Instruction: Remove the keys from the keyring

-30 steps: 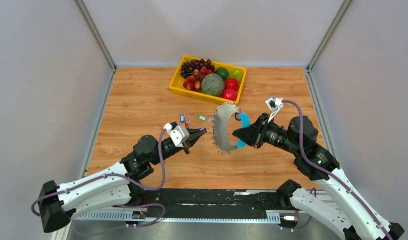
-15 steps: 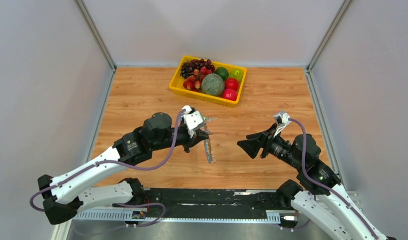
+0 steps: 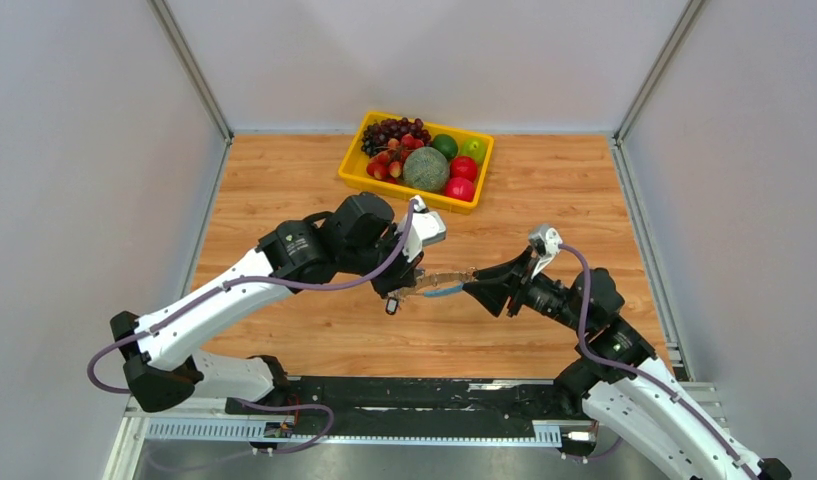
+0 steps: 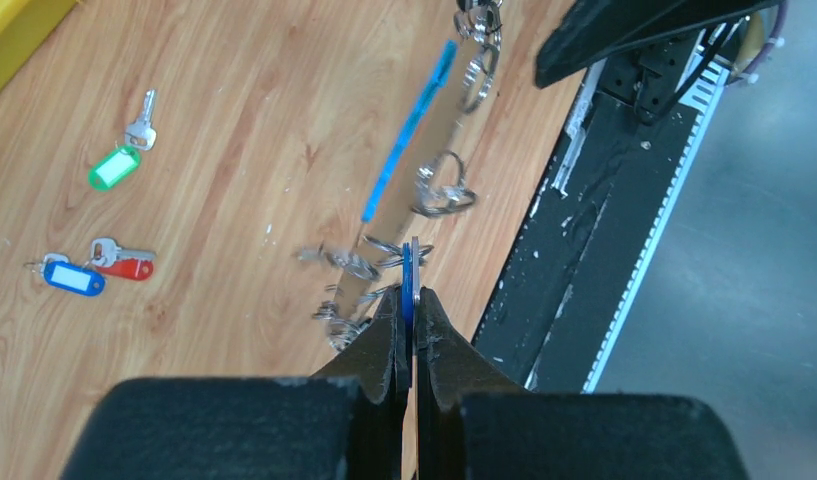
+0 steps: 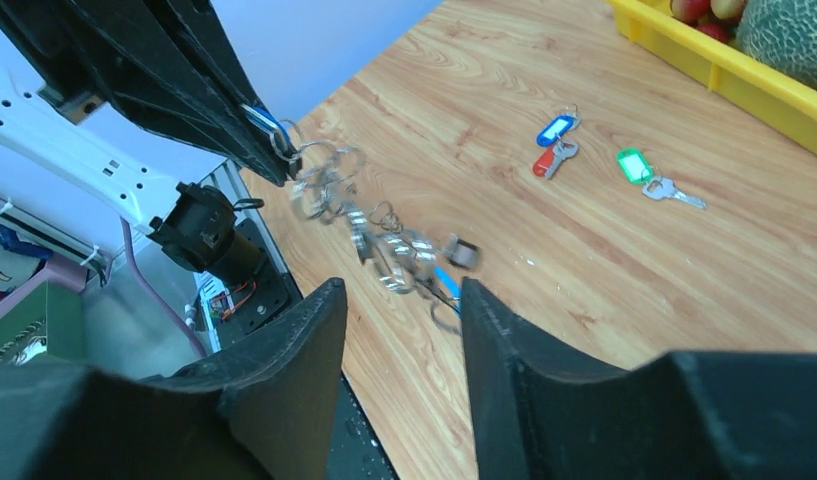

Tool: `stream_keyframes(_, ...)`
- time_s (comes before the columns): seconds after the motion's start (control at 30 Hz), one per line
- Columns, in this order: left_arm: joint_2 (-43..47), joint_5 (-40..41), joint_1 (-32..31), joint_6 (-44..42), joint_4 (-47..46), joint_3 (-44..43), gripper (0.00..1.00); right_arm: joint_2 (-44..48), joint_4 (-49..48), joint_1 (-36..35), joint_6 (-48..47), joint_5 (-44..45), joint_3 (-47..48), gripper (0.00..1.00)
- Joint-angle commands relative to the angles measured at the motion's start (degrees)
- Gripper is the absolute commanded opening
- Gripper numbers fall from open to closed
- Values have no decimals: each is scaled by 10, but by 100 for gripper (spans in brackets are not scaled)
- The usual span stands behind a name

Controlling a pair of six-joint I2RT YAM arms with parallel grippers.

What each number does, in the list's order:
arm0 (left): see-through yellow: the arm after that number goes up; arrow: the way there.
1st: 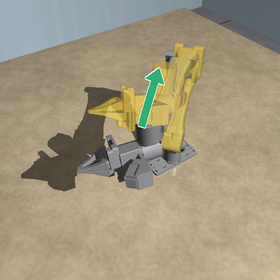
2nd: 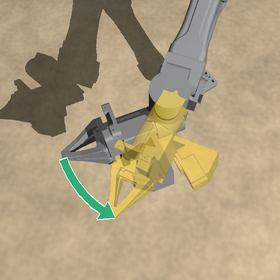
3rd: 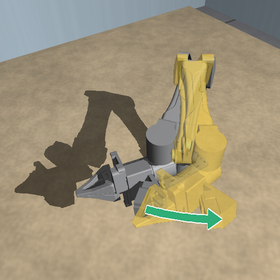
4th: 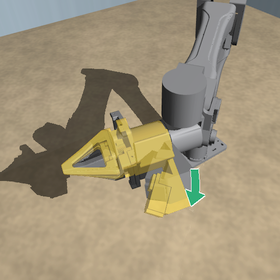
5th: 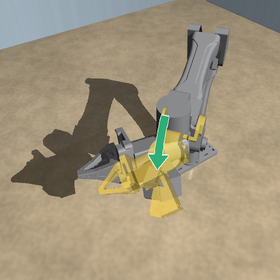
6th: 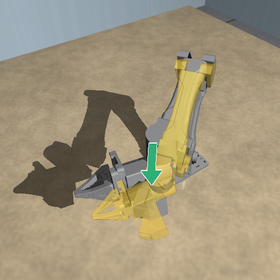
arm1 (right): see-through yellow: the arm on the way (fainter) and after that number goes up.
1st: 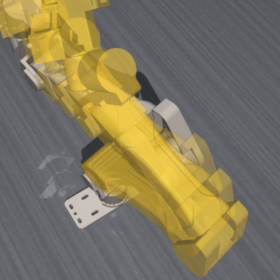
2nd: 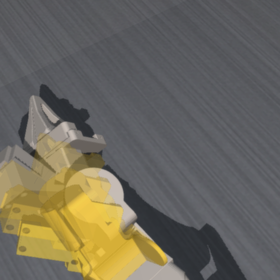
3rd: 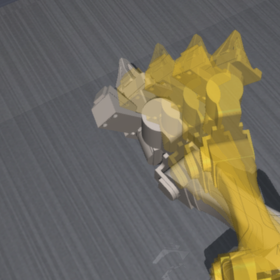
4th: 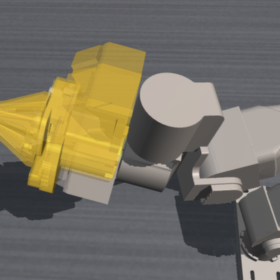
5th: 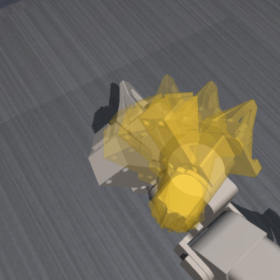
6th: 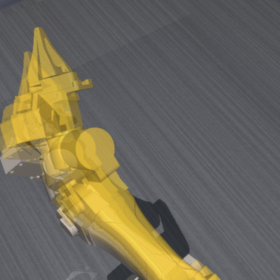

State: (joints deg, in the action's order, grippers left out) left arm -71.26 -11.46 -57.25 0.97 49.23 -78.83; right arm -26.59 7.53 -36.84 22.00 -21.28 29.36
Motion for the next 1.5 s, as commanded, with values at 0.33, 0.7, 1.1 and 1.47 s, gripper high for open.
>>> stream_keyframes(0.33, -23, -13, -1, -63, 101, -93, 0, -70, -151, -1, -17, -133, 3, 40)
stream_keyframes(0.7, -53, 35, -1, -151, 86, -117, 0, -74, -177, -1, -6, -205, -11, 37)
stream_keyframes(1.1, -55, 1, -2, -168, 89, -116, 0, -22, -135, -3, -22, -191, -6, 68)
stream_keyframes(1.47, -12, -36, -28, -204, 86, -76, 0, -18, -90, -2, -39, 88, 43, 69)
